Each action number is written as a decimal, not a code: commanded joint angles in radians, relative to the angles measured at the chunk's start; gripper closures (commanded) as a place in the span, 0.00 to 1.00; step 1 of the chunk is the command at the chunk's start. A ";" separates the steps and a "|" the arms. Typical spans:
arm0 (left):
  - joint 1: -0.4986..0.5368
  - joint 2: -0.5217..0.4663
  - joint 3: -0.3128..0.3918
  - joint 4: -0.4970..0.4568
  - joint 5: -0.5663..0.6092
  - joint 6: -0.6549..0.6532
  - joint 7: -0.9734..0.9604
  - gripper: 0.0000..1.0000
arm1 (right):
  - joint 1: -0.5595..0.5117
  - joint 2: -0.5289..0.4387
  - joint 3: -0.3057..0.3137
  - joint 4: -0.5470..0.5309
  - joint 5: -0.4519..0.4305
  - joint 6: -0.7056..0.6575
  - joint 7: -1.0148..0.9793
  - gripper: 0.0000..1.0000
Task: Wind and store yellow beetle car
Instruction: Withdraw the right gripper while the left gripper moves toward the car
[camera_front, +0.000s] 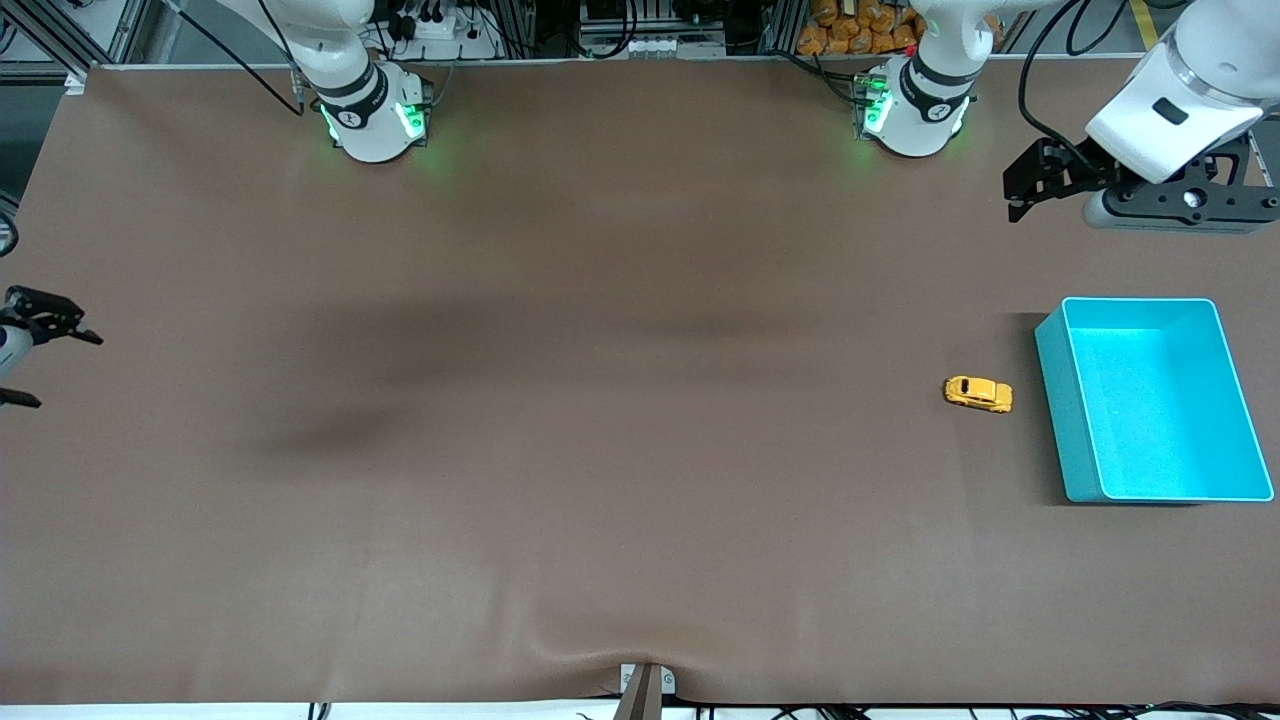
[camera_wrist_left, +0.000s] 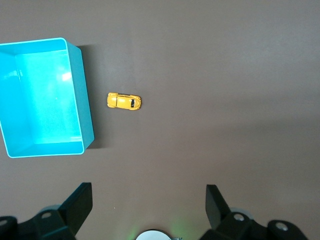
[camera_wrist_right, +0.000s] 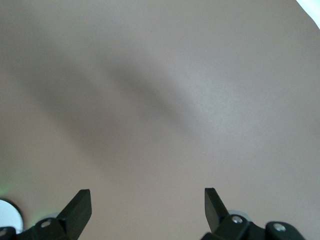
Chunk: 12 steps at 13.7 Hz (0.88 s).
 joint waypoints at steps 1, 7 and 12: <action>0.001 -0.002 -0.006 0.011 0.024 -0.013 -0.002 0.00 | 0.033 0.006 -0.006 0.053 0.011 -0.069 0.103 0.00; 0.003 -0.002 -0.001 0.014 0.024 -0.013 -0.002 0.00 | 0.043 -0.010 -0.005 0.071 0.002 -0.095 0.278 0.00; 0.001 -0.002 -0.009 0.014 0.025 -0.008 -0.004 0.00 | 0.044 -0.060 -0.005 0.068 -0.015 -0.107 0.476 0.00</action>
